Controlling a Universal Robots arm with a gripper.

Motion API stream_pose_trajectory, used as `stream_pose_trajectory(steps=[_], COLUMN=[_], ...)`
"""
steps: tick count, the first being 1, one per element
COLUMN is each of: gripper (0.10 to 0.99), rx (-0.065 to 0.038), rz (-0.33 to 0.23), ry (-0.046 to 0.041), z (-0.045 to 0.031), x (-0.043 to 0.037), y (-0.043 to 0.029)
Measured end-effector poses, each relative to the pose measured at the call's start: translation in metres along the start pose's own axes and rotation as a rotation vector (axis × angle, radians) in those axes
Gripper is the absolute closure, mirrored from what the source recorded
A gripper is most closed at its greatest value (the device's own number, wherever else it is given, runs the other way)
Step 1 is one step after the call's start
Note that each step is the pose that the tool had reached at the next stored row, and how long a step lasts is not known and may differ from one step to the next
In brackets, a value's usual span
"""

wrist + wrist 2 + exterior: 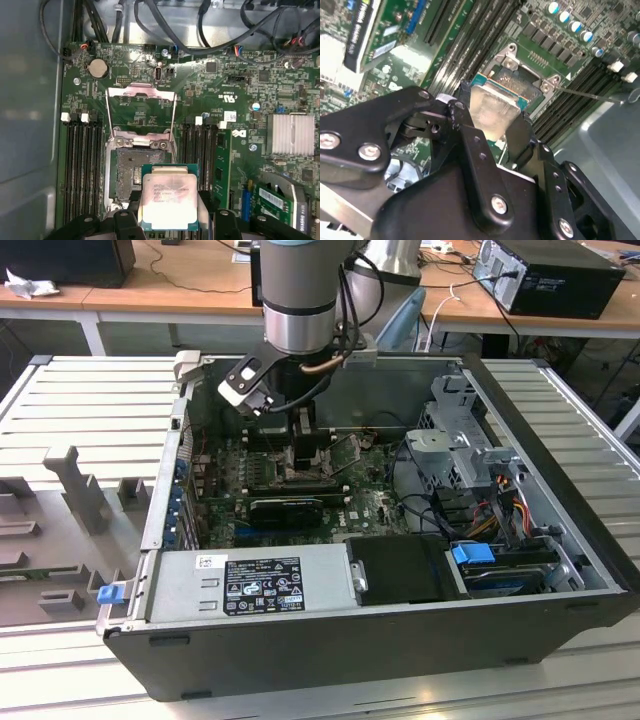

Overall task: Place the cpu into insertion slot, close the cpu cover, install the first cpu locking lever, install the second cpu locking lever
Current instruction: 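Place the cpu into insertion slot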

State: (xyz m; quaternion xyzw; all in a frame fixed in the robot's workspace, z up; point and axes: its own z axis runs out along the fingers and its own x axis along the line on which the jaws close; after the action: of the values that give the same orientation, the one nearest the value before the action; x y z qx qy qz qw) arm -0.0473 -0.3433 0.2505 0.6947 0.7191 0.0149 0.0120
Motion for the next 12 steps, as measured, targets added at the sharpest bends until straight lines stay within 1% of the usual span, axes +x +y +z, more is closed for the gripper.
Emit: stream_pose_trajectory(steps=[2, 5, 6, 11, 12], gripper=[0.557, 0.557, 0.557, 0.557, 0.557], rx=[0.0, 0.0, 0.0, 0.0, 0.0], rz=[0.0, 0.0, 0.0, 0.011, 0.016], ry=[-0.0002, -0.0001, -0.0002, -0.0005, -0.0007], z=[0.0036, 0.0083, 0.0101, 0.0192, 0.0224], x=[0.0037, 0.0125, 0.0142, 0.0163, 0.0167], y=[0.0, 0.0001, 0.0001, -0.0001, -0.0003])
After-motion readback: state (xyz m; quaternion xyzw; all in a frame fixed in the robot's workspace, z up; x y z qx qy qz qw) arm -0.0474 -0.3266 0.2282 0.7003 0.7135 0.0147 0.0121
